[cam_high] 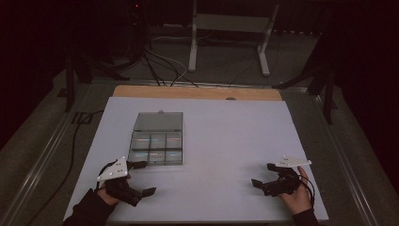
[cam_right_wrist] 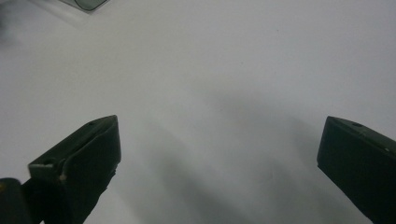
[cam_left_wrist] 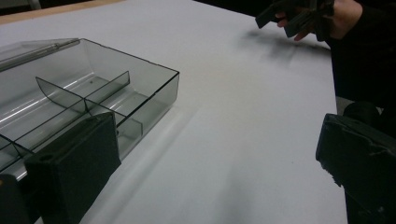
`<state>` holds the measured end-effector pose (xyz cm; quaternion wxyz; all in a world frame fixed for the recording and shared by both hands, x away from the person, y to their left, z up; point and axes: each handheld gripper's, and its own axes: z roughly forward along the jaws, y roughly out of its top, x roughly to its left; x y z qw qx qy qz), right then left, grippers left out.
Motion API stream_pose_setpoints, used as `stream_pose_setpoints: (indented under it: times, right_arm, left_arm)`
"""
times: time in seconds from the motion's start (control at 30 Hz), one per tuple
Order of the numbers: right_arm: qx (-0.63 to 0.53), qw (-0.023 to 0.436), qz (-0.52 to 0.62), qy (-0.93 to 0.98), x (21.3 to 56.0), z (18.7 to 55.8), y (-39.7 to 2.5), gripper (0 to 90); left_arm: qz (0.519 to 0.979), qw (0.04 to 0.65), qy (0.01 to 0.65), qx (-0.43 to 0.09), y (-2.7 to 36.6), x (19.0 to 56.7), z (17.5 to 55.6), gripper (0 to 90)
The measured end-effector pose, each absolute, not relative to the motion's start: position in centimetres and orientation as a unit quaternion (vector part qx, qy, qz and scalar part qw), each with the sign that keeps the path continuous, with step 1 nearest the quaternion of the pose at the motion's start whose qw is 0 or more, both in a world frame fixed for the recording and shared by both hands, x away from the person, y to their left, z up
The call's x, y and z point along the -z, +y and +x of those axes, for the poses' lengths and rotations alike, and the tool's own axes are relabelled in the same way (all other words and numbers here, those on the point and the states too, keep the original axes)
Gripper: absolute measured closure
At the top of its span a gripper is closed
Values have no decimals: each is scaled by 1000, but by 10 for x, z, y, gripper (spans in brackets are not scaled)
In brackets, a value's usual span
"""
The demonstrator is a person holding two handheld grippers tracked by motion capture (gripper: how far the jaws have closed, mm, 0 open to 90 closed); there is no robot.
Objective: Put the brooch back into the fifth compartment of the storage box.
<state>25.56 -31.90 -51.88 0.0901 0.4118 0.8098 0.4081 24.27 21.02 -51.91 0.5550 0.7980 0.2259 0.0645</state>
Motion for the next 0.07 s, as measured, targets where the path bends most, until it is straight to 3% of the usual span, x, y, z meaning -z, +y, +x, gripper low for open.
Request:
stream_pose_setpoints:
  times: [0.07]
  right_arm:
    - [-405, 88, 413, 811, 520, 256, -318, 0]
  left_arm:
    - [798, 555, 227, -64, 210, 519, 243, 11]
